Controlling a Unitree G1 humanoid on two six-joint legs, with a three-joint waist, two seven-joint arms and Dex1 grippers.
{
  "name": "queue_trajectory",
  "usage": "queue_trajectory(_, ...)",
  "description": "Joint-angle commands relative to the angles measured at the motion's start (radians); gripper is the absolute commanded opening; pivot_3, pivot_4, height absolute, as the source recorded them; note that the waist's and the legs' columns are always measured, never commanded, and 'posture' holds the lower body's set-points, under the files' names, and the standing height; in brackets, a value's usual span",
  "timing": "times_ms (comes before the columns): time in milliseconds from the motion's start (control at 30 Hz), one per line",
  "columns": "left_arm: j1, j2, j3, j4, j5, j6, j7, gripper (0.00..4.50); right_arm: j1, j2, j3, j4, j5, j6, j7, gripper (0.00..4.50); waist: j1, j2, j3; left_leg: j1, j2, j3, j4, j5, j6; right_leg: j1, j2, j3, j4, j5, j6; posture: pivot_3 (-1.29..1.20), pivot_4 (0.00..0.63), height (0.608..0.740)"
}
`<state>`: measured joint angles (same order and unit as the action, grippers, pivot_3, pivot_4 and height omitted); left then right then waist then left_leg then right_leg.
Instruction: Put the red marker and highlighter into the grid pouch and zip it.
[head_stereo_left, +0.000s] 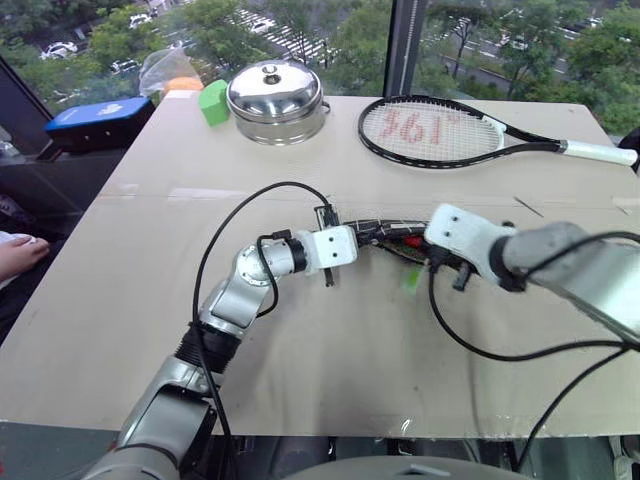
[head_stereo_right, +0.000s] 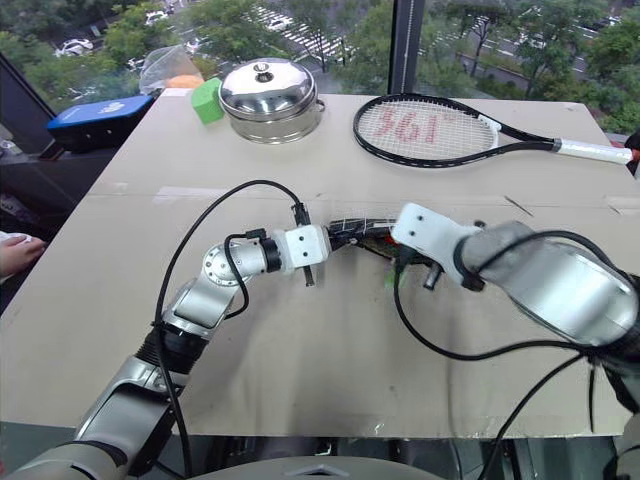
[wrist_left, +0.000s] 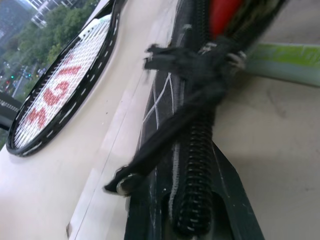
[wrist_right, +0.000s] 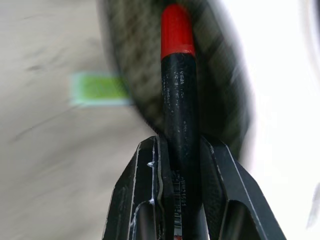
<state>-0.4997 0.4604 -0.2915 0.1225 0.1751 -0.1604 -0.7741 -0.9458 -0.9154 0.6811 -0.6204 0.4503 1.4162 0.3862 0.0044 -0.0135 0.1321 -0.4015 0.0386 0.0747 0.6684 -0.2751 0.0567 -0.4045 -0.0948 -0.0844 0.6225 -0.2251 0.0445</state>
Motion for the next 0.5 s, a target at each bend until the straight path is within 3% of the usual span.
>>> queue_trajectory(33,-0.001,-0.007,0.001,-0.06,0.002,-0.014,0.017,0.0,-0.052,0.033,0.078,0.095,-0.113,-0.132,0.052,1.58,0.001,0.0,0.0,0.0,0.0,0.0,0.0,0.0,0.0,0.0,0.0,0.0,0.0,0.0,0.0,0.0,0.15,0.74)
queue_trajectory(133,0.013,-0.001,0.016,-0.081,-0.004,0.016,0.026,0.0,-0.042,0.047,0.013,0.113,-0.127,-0.154,0.084,2.85,0.003,0.0,0.0,0.0,0.0,0.0,0.0,0.0,0.0,0.0,0.0,-0.001,0.0,0.002,0.004,0.0,0.15,0.74)
queue_trajectory(200,0.022,-0.001,0.034,-0.091,-0.015,0.054,0.037,0.0,0.003,0.054,-0.147,0.079,-0.055,-0.108,0.12,3.81,0.007,0.0,0.0,-0.001,0.0,0.0,0.0,0.0,-0.001,0.0,0.0,-0.001,0.0,0.002,0.004,0.0,0.15,0.74)
queue_trajectory(367,0.017,-0.005,0.076,-0.097,-0.037,0.141,0.06,0.0,0.12,0.187,-0.634,-0.022,0.185,0.172,0.218,3.81,0.01,-0.001,0.0,-0.001,0.001,-0.001,0.0,0.0,0.0,0.001,0.0,-0.003,0.0,0.003,0.004,0.0,0.15,0.74)
queue_trajectory(433,-0.013,-0.012,0.099,-0.068,-0.039,0.18,0.082,0.0,0.222,0.268,-0.762,-0.064,0.237,0.198,0.129,3.81,0.011,-0.002,-0.001,-0.001,0.001,-0.002,0.001,0.0,0.0,0.001,0.0,-0.003,0.001,0.003,0.004,0.0,0.15,0.74)
queue_trajectory(500,-0.031,-0.016,0.11,-0.048,-0.041,0.199,0.095,0.0,0.283,0.332,-0.81,-0.083,0.262,0.198,0.028,3.81,0.012,-0.005,-0.003,-0.001,0.001,-0.004,0.0,0.0,0.0,0.003,0.0,-0.006,0.001,0.003,0.004,0.0,0.15,0.74)
